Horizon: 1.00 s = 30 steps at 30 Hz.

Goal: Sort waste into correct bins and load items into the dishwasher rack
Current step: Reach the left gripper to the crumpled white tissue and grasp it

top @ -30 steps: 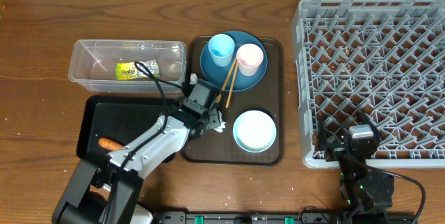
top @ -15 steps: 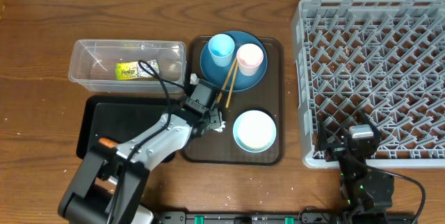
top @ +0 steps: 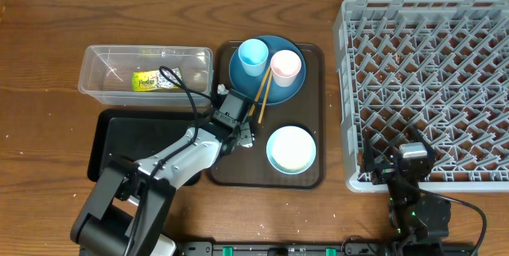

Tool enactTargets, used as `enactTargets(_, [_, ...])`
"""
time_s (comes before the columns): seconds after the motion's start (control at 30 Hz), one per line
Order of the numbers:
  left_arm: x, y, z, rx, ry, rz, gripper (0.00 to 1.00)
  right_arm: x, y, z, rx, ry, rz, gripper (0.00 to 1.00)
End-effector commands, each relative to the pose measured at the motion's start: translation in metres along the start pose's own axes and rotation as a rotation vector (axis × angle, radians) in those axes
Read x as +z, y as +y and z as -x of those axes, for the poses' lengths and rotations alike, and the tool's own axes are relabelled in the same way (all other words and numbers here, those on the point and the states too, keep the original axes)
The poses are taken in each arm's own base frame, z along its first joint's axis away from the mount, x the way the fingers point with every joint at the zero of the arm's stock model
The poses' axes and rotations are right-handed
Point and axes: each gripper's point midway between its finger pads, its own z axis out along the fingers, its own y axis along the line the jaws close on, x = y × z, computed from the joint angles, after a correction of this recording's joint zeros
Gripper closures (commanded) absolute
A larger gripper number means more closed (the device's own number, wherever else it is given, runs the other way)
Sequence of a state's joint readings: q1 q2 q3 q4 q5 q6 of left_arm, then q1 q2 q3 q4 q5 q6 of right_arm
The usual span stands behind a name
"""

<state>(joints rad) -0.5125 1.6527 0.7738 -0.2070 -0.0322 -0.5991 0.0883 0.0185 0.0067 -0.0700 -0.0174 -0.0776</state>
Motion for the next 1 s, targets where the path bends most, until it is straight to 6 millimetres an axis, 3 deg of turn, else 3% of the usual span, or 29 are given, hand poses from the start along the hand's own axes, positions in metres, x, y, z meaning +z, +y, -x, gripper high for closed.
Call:
enactTargets(0.0, [0.013, 0.011, -0.023, 0.015, 0.079, 0.038, 0.87, 0.000, -0.002, -0.002, -0.002, 0.006, -0.009, 0.01])
enactTargets(0.07, [0.013, 0.011, -0.024, 0.015, 0.084, 0.037, 0.94, 0.000, -0.002, -0.002, -0.002, 0.006, -0.009, 0.01])
enactTargets(0.27, [0.003, 0.012, -0.025, 0.016, 0.091, 0.039, 0.94, 0.000, -0.002, -0.002, -0.002, 0.006, -0.009, 0.01])
enactTargets(0.8, [-0.083, 0.003, 0.001, 0.022, -0.062, -0.073, 0.94, 0.000, -0.002, -0.002, -0.002, 0.006, -0.009, 0.01])
enactTargets(0.9, [-0.096, 0.001, 0.013, 0.058, -0.132, -0.087, 0.94, 0.000, -0.002, -0.002, -0.002, 0.005, -0.009, 0.01])
enactTargets(0.97, [-0.103, 0.011, 0.028, 0.048, -0.213, -0.031, 0.94, 0.000, -0.002, -0.002, -0.002, 0.005, -0.009, 0.01])
